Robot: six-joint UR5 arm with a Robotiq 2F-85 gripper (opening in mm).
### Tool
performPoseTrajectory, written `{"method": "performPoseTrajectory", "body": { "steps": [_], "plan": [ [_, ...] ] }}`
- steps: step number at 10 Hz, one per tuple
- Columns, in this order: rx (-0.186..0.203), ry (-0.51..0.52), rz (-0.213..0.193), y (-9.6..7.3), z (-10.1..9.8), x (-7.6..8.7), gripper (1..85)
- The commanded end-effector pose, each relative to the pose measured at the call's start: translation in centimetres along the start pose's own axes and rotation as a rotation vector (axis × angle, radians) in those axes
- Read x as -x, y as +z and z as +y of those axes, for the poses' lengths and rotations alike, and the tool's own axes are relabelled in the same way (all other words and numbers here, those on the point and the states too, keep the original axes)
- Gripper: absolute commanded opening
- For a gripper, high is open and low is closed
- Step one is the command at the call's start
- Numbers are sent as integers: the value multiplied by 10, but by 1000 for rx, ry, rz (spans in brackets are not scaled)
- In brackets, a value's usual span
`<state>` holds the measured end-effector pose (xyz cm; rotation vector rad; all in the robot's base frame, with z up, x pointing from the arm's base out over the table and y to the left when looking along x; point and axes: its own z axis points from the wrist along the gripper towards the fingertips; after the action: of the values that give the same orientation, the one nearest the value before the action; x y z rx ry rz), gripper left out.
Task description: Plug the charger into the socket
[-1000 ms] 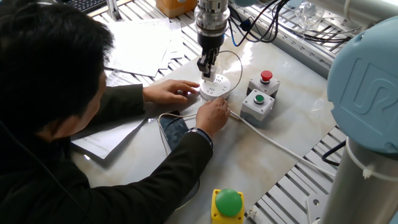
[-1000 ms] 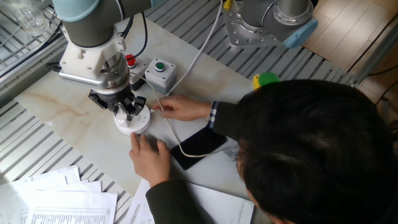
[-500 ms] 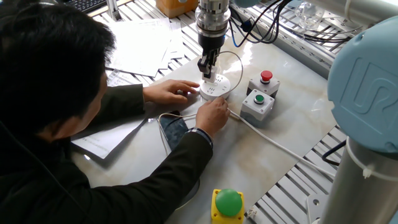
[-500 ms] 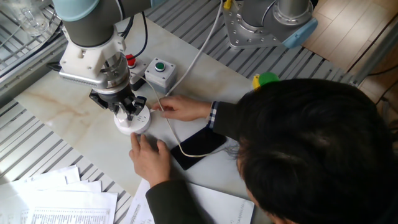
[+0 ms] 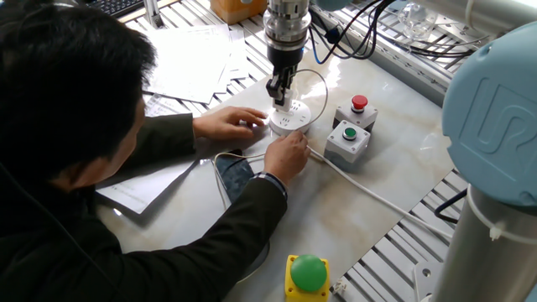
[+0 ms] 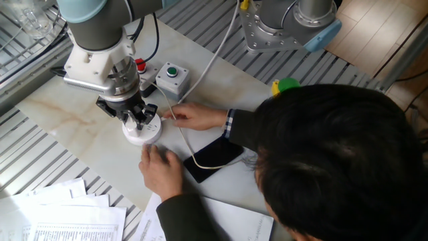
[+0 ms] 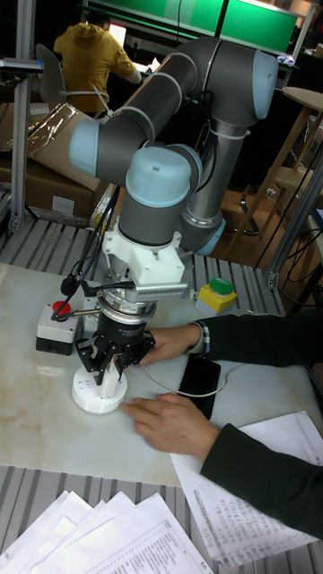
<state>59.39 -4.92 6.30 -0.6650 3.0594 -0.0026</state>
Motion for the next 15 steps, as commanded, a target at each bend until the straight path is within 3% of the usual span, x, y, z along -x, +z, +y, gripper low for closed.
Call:
{"method": "performPoseTrajectory", "body": {
  "steps": [1,8,12,15],
  "plan": [
    [10,9,-10,0,2,3,10],
    [-16,-39,-18,4,-10,6,10],
    [-34,-80,-41,22,-25,8,10],
    [-49,-87,-30,17,-28,8,10]
  ]
}}
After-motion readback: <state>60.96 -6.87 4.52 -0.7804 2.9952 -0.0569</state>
